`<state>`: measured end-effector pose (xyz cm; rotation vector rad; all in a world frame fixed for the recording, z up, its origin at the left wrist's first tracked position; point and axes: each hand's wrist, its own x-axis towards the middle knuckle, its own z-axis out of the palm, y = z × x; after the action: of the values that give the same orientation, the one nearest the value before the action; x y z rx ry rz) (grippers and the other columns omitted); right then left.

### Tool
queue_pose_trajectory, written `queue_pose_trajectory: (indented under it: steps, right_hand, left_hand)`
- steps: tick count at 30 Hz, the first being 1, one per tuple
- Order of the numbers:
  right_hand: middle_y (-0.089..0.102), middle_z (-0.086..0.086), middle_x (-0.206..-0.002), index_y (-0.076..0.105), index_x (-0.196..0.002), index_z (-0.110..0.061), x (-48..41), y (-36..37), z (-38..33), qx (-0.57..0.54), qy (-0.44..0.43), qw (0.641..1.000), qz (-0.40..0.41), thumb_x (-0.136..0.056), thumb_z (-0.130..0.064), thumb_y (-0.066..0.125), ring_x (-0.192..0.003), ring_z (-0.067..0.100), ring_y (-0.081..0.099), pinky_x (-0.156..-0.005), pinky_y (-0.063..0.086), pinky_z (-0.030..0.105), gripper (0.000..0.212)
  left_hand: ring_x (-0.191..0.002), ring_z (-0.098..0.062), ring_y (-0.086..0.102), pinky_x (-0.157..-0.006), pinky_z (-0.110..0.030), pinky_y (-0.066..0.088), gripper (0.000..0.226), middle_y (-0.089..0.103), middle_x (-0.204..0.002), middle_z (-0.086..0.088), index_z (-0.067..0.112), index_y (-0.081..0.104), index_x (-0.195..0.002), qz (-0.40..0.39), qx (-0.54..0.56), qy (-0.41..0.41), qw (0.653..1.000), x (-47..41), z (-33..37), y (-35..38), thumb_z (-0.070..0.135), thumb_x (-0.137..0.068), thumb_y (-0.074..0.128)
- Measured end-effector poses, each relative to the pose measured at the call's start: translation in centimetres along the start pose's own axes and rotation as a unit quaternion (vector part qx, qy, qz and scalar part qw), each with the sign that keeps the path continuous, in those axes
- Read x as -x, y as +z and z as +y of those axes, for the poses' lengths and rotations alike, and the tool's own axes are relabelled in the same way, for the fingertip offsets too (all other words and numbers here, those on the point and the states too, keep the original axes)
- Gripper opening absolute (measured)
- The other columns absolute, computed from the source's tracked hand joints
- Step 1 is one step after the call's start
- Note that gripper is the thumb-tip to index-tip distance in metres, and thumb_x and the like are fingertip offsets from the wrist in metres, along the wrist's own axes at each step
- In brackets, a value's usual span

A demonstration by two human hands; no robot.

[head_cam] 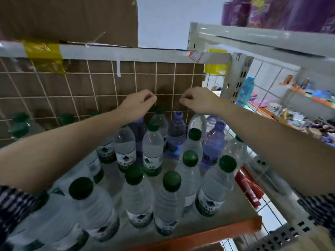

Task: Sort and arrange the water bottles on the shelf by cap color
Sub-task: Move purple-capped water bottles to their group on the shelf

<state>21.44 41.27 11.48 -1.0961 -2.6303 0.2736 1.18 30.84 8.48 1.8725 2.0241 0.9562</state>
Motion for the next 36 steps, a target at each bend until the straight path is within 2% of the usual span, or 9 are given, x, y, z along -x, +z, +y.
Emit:
queue_pose_trajectory:
  steps: [4,7,11,14,16,19,25,30,36]
  right_hand:
    - [0.067,0.012,-0.099,0.068,-0.103,-0.008,-2.5,1.9,-0.2,0.105,-0.041,0.987,-0.110,-0.099,-0.042,0.048,-0.090,0.029,0.062,-0.076,0.048,0.036,0.040]
    - [0.067,0.012,-0.099,0.068,-0.104,-0.007,-3.7,3.1,0.1,0.140,-0.048,0.977,-0.153,-0.097,-0.036,0.053,-0.086,0.026,0.060,-0.072,0.045,0.032,0.033]
    - [0.054,-0.004,-0.074,0.062,-0.085,-0.020,-5.0,4.1,0.6,0.188,-0.067,0.965,-0.172,-0.090,-0.028,0.065,-0.079,0.020,0.054,-0.067,0.037,0.028,0.010]
    - [0.050,-0.006,-0.072,0.053,-0.077,-0.024,-5.3,4.2,1.0,0.197,-0.062,0.965,-0.160,-0.088,-0.041,0.068,-0.070,0.015,0.051,-0.057,0.035,0.028,0.025]
    - [0.052,-0.003,-0.075,0.056,-0.083,-0.019,-5.2,4.2,1.2,0.219,-0.056,0.962,-0.153,-0.090,-0.048,0.062,-0.069,0.016,0.052,-0.052,0.034,0.028,0.031]
    - [0.054,0.000,-0.077,0.058,-0.085,-0.014,-5.0,3.9,1.5,0.221,-0.051,0.966,-0.125,-0.093,-0.055,0.053,-0.069,0.017,0.054,-0.051,0.036,0.029,0.043]
    - [0.056,0.003,-0.075,0.053,-0.079,-0.016,-4.9,2.3,1.6,0.169,-0.049,0.983,-0.059,-0.093,-0.056,0.053,-0.064,0.016,0.053,-0.052,0.034,0.029,0.042]
    - [0.052,0.001,-0.070,0.056,-0.084,-0.010,-4.1,1.4,2.0,0.076,-0.023,0.997,0.005,-0.092,-0.053,0.056,-0.065,0.017,0.052,-0.051,0.031,0.028,0.044]
    - [0.054,-0.004,-0.065,0.059,-0.082,-0.014,-3.6,-0.6,0.7,-0.070,0.024,0.987,0.143,-0.094,-0.049,0.056,-0.061,0.005,0.049,-0.051,0.031,0.025,0.037]
  left_hand:
    - [-0.076,-0.009,0.054,-0.061,-0.027,0.037,0.037,0.060,-0.089,0.002,0.015,0.056,-0.120,-0.020,-0.060,-0.047,0.997,-0.8,-1.7,0.0,0.041,-0.105,0.034]
    - [-0.092,-0.015,0.055,-0.079,-0.030,0.038,0.053,0.063,-0.109,-0.007,0.008,0.058,-0.124,-0.049,-0.095,-0.082,0.991,-1.5,-2.5,-0.4,0.047,-0.104,0.028]
    - [-0.117,-0.027,0.056,-0.098,-0.037,0.041,0.068,0.058,-0.133,-0.013,0.009,0.057,-0.132,-0.127,-0.078,-0.153,0.977,-2.1,-3.7,-0.7,0.060,-0.100,0.026]
    - [-0.107,-0.031,0.062,-0.092,-0.038,0.046,0.065,0.067,-0.118,-0.015,0.009,0.068,-0.116,-0.194,-0.070,-0.168,0.964,-2.2,-4.6,-0.8,0.064,-0.092,0.044]
    - [-0.094,-0.021,0.066,-0.084,-0.034,0.053,0.053,0.071,-0.102,-0.006,0.013,0.070,-0.109,-0.223,-0.079,-0.150,0.960,-2.3,-4.9,-1.1,0.060,-0.087,0.058]
    - [-0.075,-0.009,0.066,-0.066,-0.021,0.049,0.036,0.070,-0.085,0.002,0.014,0.071,-0.103,-0.237,-0.110,-0.129,0.957,-2.7,-4.8,-1.3,0.045,-0.085,0.069]
    - [-0.057,-0.001,0.061,-0.050,-0.013,0.043,0.023,0.064,-0.070,0.005,0.016,0.066,-0.084,-0.248,-0.186,-0.071,0.948,-3.3,-4.7,-1.3,0.036,-0.080,0.077]
    - [-0.044,-0.005,0.050,-0.048,-0.019,0.035,0.038,0.053,-0.054,0.007,0.019,0.059,-0.061,-0.180,-0.225,-0.010,0.957,-3.4,-5.0,-1.9,0.048,-0.082,0.071]
    - [-0.064,-0.008,0.057,-0.053,-0.019,0.035,0.042,0.062,-0.070,0.002,0.017,0.066,-0.079,0.033,-0.133,0.023,0.990,-2.8,-3.7,-4.7,0.059,-0.082,0.063]
